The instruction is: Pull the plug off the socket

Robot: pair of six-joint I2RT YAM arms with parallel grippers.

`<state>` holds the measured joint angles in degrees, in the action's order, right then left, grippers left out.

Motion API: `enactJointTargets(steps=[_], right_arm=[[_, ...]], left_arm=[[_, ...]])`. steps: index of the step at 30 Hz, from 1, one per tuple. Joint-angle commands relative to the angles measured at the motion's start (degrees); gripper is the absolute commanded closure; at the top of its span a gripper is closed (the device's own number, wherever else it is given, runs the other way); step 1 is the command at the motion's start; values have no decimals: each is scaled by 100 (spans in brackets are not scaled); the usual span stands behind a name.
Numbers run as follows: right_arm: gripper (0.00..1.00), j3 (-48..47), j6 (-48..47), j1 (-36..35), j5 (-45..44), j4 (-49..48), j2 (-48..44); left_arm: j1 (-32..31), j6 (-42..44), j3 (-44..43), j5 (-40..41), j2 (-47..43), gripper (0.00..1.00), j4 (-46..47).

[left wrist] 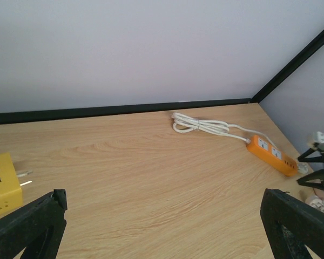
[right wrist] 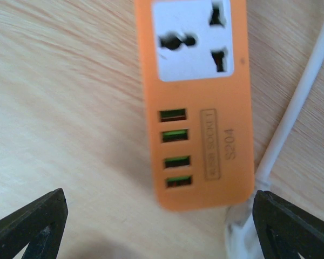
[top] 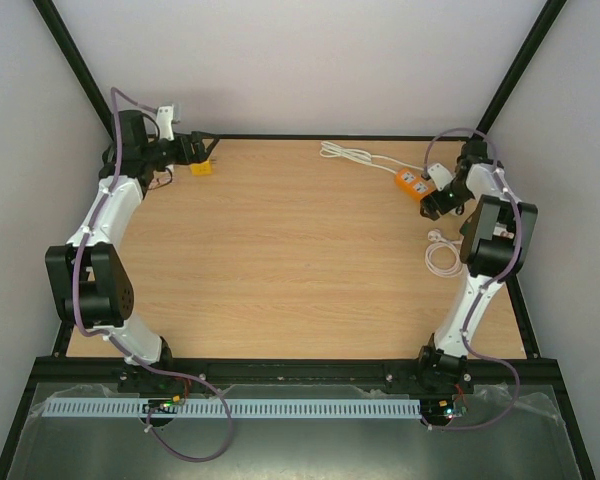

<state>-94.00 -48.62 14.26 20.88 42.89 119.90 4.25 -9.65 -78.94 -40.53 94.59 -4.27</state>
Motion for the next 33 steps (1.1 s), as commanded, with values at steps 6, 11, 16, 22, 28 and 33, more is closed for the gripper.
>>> enactJointTargets(steps=[6, 11, 16, 22, 28, 33], right_arm=[[5, 1257, -153, -10, 489, 1250, -1867], [5, 2091, -203, -2, 38, 1379, -2416], [4, 2833, -182, -2, -413, 1126, -2749], [4, 3213, -65, -2, -533, 880, -2568], [5, 3420, -66, -32, -480, 722, -2298], [5, 3677, -176, -219, -438, 699, -2257]], left_arm=[[49, 333, -176, 121, -151, 0, -153], [58, 405, -280, 186, -165, 0, -369], [58, 489, -119, 209, -367, 0, -290], [67, 456, 95, 222, -562, 0, -109], [76, 412, 179, 230, -625, 0, -16], [83, 370, 258, 224, -668, 0, 81]])
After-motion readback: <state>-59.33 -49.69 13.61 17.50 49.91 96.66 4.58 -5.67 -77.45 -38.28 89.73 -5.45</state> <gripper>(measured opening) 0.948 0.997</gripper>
